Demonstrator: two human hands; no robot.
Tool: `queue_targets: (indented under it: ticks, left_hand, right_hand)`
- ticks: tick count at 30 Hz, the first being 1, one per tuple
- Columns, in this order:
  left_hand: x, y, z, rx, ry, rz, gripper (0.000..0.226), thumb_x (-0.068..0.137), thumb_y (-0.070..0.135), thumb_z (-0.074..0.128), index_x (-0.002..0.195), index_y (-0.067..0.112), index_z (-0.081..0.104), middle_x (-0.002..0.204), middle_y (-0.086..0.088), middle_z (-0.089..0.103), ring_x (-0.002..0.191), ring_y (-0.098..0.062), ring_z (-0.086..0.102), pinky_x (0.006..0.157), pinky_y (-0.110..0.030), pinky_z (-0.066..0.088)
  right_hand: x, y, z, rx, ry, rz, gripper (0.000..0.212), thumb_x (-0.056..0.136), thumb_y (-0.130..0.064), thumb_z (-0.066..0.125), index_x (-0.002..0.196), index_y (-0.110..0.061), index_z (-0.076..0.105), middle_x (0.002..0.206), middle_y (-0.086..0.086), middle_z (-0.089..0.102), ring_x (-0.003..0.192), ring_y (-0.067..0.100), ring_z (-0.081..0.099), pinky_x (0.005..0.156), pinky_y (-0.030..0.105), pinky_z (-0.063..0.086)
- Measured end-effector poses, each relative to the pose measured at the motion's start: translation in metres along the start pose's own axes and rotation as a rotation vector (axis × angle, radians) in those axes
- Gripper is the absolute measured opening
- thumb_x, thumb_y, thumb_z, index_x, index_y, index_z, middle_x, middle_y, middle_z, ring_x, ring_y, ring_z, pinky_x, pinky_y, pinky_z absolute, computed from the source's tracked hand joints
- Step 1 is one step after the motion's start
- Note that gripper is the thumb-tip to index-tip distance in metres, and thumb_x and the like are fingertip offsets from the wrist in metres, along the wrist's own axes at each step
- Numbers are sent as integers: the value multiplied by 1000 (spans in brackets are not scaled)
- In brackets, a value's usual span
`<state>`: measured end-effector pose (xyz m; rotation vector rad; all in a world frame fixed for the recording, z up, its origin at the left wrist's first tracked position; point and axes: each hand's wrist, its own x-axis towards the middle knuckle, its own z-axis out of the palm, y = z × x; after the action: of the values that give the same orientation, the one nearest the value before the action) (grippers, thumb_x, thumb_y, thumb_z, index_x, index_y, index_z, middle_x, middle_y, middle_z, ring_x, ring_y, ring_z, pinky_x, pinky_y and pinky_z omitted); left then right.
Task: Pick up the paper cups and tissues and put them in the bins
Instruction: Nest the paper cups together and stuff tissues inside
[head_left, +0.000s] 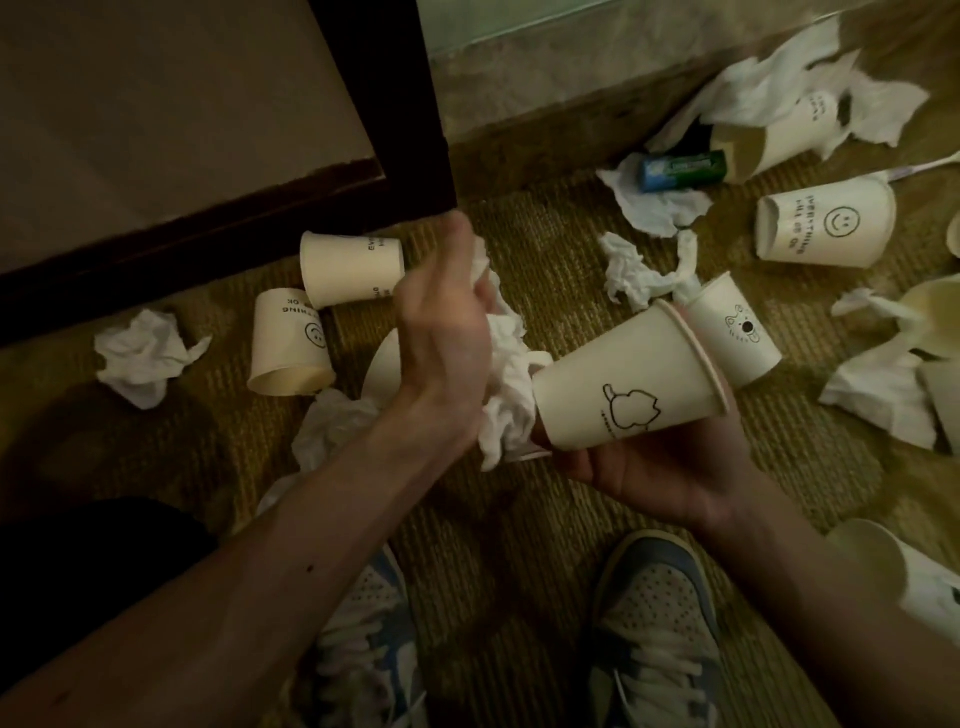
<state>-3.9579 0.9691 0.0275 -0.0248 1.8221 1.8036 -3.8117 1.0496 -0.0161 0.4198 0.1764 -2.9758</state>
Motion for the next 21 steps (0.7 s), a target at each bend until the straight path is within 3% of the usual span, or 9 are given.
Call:
queue_targets:
  ticks: [1,4,6,8,12,15,19,21]
  left_hand:
    - [-1,-2,1,63,-44,65,34,102,35,49,75,17,60,66,12,44,61,-6,42,58,-27,45]
    - [-7,-12,0,275,-163,253,25,101,21,49,79,28,58,72,15,56,68,0,53,62,-16,46]
    - [-11,-19,-2,367,-240,325,20,100,19,46,90,32,59,86,15,58,78,7,54,69,-12,45]
    - [-15,-27,-5,424,-320,315,21,97,23,42,99,31,62,99,10,60,94,-1,57,78,-19,46]
    - [-25,-39,-5,424,-354,294,32,99,28,36,117,26,63,115,8,61,108,-3,57,87,-23,48]
    - [-27,-39,-4,492,-323,381,32,102,29,35,117,25,63,112,11,58,106,-1,55,85,-13,44]
    - [-22,-34,-6,623,-245,467,26,103,32,37,96,21,60,94,10,55,91,-9,57,75,-27,48]
    - [-15,-30,-8,663,-173,507,29,102,32,40,83,17,57,80,8,51,75,-5,53,65,-19,41]
  right_hand:
    - [2,-2,4,2,5,-21,88,90,-74,21,117,-4,66,126,16,62,111,32,59,88,36,49]
    - [5,-5,11,-89,106,-66,75,76,-74,52,106,-7,69,112,18,64,99,32,62,79,36,52]
    - [6,-7,14,-74,174,-101,73,77,-75,49,99,-9,72,108,15,65,96,30,63,76,34,52]
    - [7,-9,14,-10,228,-167,74,82,-76,41,97,-10,72,107,14,66,94,28,65,74,33,53]
    - [8,-14,13,46,291,-215,76,88,-77,33,112,-9,60,109,18,64,88,30,67,70,34,56]
    - [8,-14,13,66,260,-198,79,93,-74,27,107,-7,66,108,18,66,86,30,68,72,33,56]
    - [10,-14,16,46,283,-145,81,90,-75,32,108,-4,68,116,19,64,93,29,65,71,32,58]
    - [12,-15,18,-9,348,-133,78,86,-74,41,107,-5,70,119,21,63,96,30,64,69,32,57]
